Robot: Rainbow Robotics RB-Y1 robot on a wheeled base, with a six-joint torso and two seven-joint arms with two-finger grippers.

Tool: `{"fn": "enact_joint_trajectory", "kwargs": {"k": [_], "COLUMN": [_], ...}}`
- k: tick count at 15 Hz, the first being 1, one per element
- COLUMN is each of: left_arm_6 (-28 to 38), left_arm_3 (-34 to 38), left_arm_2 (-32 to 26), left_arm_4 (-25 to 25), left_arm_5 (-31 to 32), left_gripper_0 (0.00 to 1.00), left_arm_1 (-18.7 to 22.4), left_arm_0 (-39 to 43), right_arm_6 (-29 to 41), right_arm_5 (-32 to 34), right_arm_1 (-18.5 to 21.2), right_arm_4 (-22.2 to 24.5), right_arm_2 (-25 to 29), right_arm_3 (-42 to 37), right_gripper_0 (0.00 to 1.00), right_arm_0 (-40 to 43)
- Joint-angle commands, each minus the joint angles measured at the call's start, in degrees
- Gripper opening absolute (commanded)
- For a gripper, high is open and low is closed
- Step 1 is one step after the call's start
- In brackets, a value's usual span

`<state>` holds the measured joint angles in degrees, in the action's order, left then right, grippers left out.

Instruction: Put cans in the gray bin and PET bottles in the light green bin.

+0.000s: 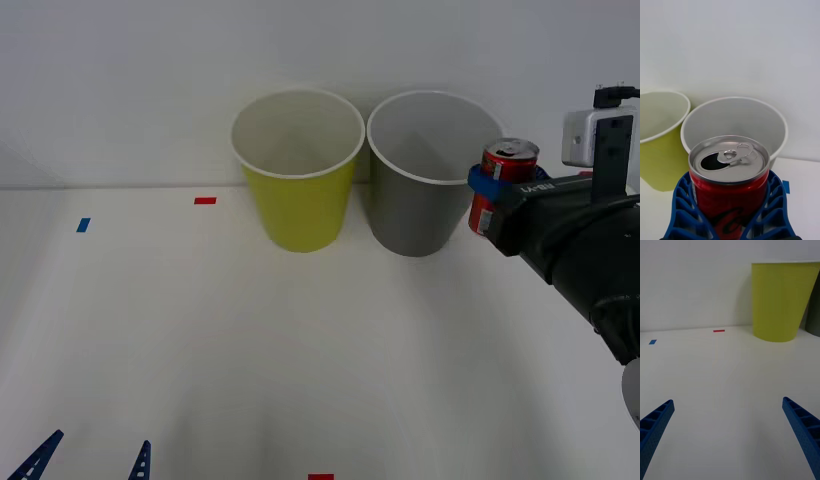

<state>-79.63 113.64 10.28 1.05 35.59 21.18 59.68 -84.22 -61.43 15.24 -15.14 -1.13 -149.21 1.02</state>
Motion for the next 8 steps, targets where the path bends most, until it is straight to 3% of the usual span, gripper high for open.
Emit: {"fn": "enact_joint_trajectory", "kwargs": {"k": [1, 5, 8], "left_arm_6": [0.00, 0.00, 0.00], "left_arm_3": [0.00, 0.00, 0.00], "left_arm_2": [0.00, 0.00, 0.00], "left_arm_4": [0.00, 0.00, 0.00], "left_arm_5": [0.00, 0.00, 0.00], "left_gripper_0": [1.00, 1.00, 1.00], "left_arm_1": [0.00, 0.00, 0.00], "left_arm_0": [0.00, 0.00, 0.00], "right_arm_6": [-0.25, -0.77, -0.51], "right_arm_5": [-0.01, 0.08, 3.51], "right_arm_1": [0.23, 2.43, 4.54], "right_arm_4": [-4.90, -5.07, -6.22], "right_arm_2": [0.52, 0.96, 0.87], "right_arm_3": [3.31, 11.05, 15.97], "right_gripper_0": [0.00, 0.00, 0.00], "right_arm_0": [-6.29, -16.49, -19.12]}}
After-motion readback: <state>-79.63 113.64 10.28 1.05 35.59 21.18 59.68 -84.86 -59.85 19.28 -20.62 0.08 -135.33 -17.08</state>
